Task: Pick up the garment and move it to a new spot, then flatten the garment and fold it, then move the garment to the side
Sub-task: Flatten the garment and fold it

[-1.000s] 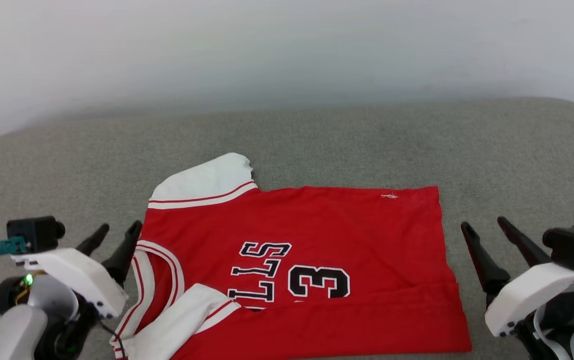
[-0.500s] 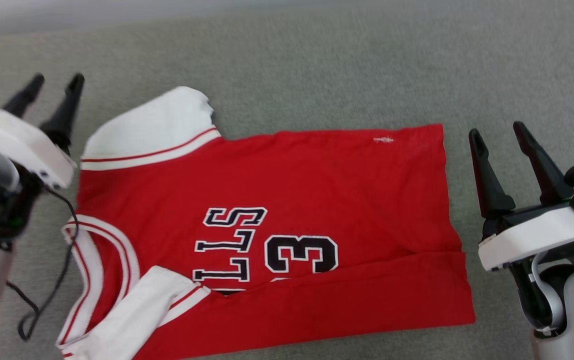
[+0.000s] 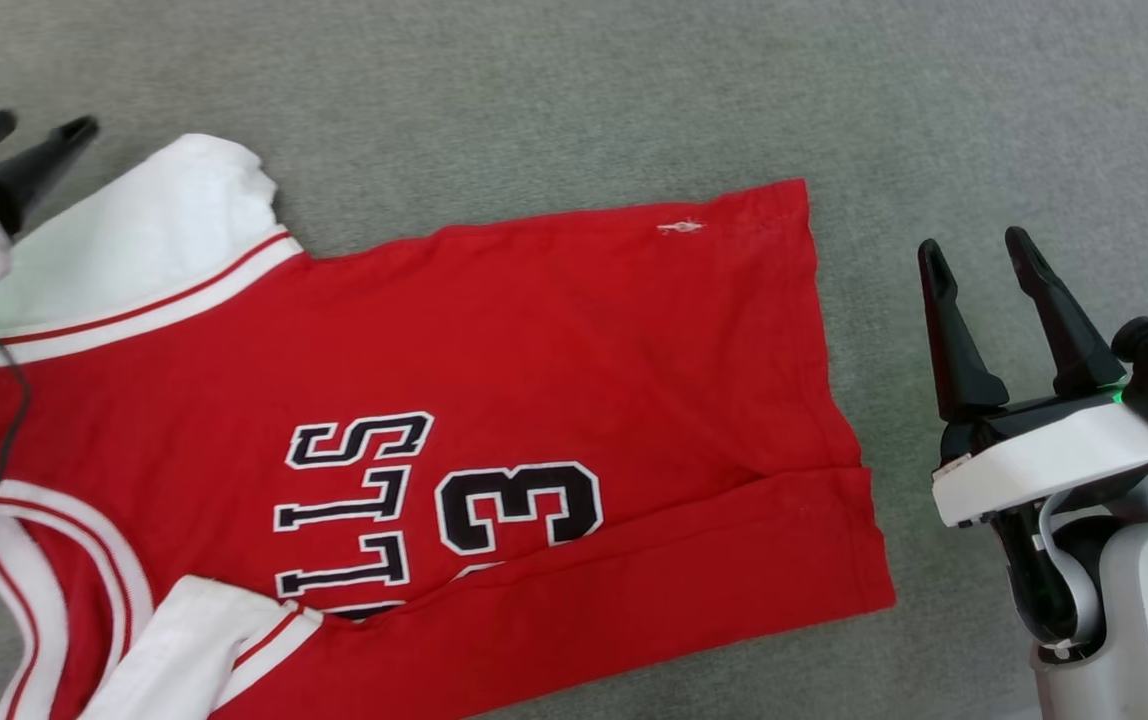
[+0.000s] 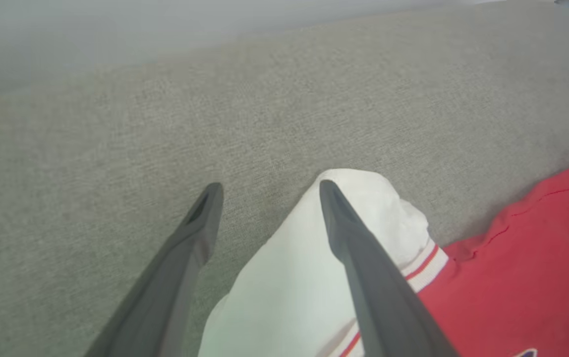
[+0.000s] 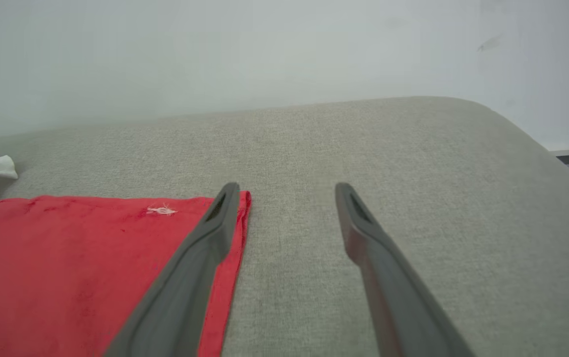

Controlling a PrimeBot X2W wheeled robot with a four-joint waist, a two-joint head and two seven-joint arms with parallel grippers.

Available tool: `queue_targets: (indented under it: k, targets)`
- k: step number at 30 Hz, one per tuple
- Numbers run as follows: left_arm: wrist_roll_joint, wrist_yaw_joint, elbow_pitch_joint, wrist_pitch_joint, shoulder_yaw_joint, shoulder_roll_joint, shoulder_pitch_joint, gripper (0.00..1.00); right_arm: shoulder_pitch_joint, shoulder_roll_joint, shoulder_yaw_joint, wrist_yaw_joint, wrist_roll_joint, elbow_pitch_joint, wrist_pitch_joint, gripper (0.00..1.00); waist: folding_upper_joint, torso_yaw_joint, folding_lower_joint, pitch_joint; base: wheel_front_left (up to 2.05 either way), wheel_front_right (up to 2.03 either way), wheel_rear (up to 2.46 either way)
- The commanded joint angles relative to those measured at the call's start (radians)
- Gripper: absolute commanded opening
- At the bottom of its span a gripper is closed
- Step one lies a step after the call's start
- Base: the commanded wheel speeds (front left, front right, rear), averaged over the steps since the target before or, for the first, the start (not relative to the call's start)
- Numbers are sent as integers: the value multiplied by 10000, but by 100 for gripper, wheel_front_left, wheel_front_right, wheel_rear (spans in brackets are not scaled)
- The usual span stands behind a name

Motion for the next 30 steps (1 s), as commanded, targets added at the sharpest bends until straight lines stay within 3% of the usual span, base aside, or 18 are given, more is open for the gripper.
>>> queue_targets:
  k: [1, 8, 16, 17, 18, 19, 20, 21, 25, 30]
  targets:
    - [-142, -16, -5, 190, -53, 129, -81, 100, -62, 69, 25, -4, 95, 24, -52, 100, 0, -176, -2, 160, 0, 0, 0]
    - [-957, 114, 433, 2088, -371, 812, -33, 100, -48, 161, 164, -4, 341, 192, -205, 100, 0, -528, -2, 469, 0, 0, 0]
    - [-1360, 482, 1097, 2909, -702, 604, 599, 100, -194, 202, 371, -4, 625, 407, -290, 100, 0, -758, -2, 694, 0, 0, 0]
    - [-1422, 498, 1117, 3116, -786, 528, 692, 63, -222, 206, 369, -4, 643, 426, -298, 100, 0, -768, -2, 695, 0, 0, 0]
    - [-1477, 525, 1113, 3330, -883, 466, 770, 37, -262, 211, 354, -4, 659, 437, -298, 100, 0, -773, -2, 696, 0, 0, 0]
    - [-1519, 523, 1076, 3525, -989, 422, 815, 31, -299, 214, 342, -4, 702, 446, -287, 100, 0, -773, -2, 696, 0, 0, 0]
    - [-1599, 518, 1027, 3638, -1027, 337, 842, 11, -324, 218, 324, -4, 732, 453, -265, 100, 0, -769, -2, 699, 0, 0, 0]
    - [-1741, 555, 997, 3727, -1013, 207, 873, 0, -341, 219, 308, -4, 737, 454, -251, 100, 0, -757, -2, 696, 0, 0, 0]
    - [-1940, 637, 824, 3814, -1017, -74, 1001, 0, -488, 225, 375, -4, 953, 512, -133, 100, 0, -680, -2, 683, 0, 0, 0]
    - [-1685, 479, 768, 3104, -874, -137, 757, 0, -667, 162, 345, -4, 1062, 584, 61, 100, 0, -535, -2, 495, 0, 0, 0]
